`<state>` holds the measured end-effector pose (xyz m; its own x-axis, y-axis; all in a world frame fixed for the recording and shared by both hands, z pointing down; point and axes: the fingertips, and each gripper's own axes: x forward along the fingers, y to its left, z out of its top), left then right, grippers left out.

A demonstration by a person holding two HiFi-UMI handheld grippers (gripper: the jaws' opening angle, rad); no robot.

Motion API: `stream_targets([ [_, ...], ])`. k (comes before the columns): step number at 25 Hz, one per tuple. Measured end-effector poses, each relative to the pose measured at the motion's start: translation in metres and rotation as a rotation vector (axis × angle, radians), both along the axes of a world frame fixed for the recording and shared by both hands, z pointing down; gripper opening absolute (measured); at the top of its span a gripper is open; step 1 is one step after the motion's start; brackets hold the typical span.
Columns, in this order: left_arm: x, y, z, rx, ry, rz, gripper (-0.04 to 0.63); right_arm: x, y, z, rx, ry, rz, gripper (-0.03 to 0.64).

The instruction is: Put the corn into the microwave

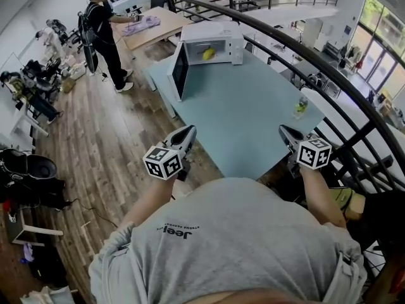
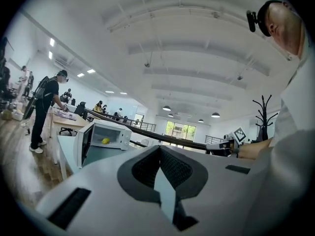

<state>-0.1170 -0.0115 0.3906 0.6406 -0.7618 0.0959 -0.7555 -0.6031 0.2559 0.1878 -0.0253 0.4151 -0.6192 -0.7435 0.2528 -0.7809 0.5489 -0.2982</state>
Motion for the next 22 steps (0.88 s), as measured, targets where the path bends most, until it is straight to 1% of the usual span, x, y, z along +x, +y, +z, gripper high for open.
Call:
stream_targets([
  [5, -0.034, -0.006, 0.004, -0.005, 0.011, 0.009, 0.018, -0.023, -0.013, 0.003, -0.029, -0.056, 0.022, 0.017],
  [9, -0.048, -0.010, 0.013, -0.022, 0.026, -0.004, 0.018, -0.039, -0.017, 0.008, -0.043, -0.041, 0.016, 0.017],
  [14, -0.050, -0.014, 0.020, -0.041, 0.040, -0.007, 0.018, -0.045, -0.023, 0.009, -0.034, -0.023, 0.005, 0.017],
  [22, -0.045, -0.021, 0.024, -0.052, 0.051, -0.019, 0.018, -0.040, -0.028, 0.016, -0.037, 0.009, -0.014, 0.017],
])
